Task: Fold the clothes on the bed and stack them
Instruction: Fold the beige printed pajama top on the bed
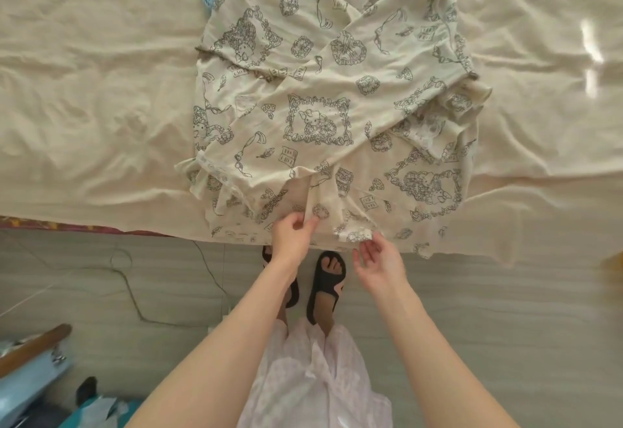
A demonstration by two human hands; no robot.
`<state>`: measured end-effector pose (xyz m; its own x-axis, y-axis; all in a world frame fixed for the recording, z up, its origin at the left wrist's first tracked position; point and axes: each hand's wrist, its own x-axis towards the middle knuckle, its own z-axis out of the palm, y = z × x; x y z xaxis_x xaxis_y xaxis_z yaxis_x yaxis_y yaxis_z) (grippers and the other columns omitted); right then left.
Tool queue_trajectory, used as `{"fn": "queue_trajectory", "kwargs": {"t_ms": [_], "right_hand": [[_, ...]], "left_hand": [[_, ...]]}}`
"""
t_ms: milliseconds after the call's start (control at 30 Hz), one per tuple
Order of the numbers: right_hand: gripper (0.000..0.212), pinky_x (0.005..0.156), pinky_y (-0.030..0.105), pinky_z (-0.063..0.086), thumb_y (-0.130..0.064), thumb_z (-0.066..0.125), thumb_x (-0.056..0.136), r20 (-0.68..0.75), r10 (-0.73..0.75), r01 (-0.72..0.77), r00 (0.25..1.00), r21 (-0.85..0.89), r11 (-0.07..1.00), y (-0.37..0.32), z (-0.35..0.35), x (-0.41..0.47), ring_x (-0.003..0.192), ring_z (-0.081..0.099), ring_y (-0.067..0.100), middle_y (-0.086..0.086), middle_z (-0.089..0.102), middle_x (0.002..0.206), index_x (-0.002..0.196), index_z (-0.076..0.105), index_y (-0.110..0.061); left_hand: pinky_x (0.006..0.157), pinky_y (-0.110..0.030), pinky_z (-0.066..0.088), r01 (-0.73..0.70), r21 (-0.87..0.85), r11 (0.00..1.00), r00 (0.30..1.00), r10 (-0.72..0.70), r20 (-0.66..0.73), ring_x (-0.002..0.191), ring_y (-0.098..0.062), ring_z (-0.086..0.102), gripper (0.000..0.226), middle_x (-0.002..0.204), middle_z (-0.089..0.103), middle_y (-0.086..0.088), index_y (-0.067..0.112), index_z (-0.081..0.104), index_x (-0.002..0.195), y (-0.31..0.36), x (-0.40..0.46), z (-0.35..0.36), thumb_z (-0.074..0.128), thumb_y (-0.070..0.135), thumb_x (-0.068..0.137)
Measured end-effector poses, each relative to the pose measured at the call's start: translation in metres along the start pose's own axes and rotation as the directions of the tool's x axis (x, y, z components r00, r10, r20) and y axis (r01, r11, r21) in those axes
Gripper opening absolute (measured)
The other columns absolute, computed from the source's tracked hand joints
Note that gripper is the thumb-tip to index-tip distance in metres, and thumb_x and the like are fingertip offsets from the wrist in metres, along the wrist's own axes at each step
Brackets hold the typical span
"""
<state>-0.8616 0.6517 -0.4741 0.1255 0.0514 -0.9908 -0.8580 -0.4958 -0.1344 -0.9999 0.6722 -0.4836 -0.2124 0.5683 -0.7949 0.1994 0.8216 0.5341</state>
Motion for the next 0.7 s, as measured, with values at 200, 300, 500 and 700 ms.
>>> {"fn": "queue_trajectory", "kwargs": {"t_ms": [200, 300, 500, 700], "right_hand": [[0.016, 0.078, 0.032, 0.049, -0.004, 0.047, 0.096, -0.1, -0.255, 0.249, 0.962, -0.07, 0.966, -0.008, -0.041, -0.015, 0.088, 0.057, 0.022, 0.01, 0.058, 0.092, 0.112, 0.049, -0.004], [0.015, 0.08, 0.031, 0.048, -0.005, 0.048, 0.097, -0.124, -0.284, 0.274, 0.951, -0.087, 0.958, -0.007, -0.055, -0.016, 0.084, 0.059, 0.019, 0.008, 0.059, 0.09, 0.113, 0.048, -0.005], [0.008, 0.074, 0.026, 0.048, -0.006, 0.048, 0.097, -0.167, -0.284, 0.281, 0.944, -0.045, 0.959, -0.018, -0.068, -0.004, 0.092, 0.056, 0.023, 0.007, 0.058, 0.088, 0.103, 0.053, -0.007], [0.037, 0.094, 0.037, 0.043, -0.018, 0.046, 0.099, -0.102, -0.06, 0.052, 0.993, -0.081, 0.995, -0.016, -0.048, 0.002, 0.121, 0.052, 0.027, 0.011, 0.057, 0.124, 0.134, 0.043, -0.004]], "left_hand": [[0.088, -0.03, 0.045, 0.148, -0.014, 0.989, 0.981, -0.145, 0.126, 0.095, -0.01, 0.055, 0.029, 0.104, 0.063, 0.003, 0.009, 0.063, 0.108, -0.018, -0.025, 0.009, 0.062, 0.031, 0.09], [0.088, -0.032, 0.046, 0.175, 0.026, 0.984, 0.976, -0.177, 0.13, 0.097, -0.014, 0.056, 0.028, 0.105, 0.064, 0.0, 0.007, 0.064, 0.103, -0.024, -0.03, 0.019, 0.063, 0.031, 0.089], [0.074, -0.026, 0.042, 0.193, 0.058, 0.979, 0.962, -0.201, 0.185, 0.087, -0.013, 0.056, 0.017, 0.096, 0.065, -0.001, 0.012, 0.066, 0.091, -0.031, -0.037, 0.033, 0.064, 0.029, 0.088], [0.07, -0.023, 0.048, 0.275, -0.292, 0.916, 0.961, -0.269, 0.06, 0.099, -0.017, 0.06, 0.034, 0.11, 0.063, -0.001, 0.008, 0.054, 0.126, -0.018, -0.016, 0.023, 0.056, 0.019, 0.094]]}}
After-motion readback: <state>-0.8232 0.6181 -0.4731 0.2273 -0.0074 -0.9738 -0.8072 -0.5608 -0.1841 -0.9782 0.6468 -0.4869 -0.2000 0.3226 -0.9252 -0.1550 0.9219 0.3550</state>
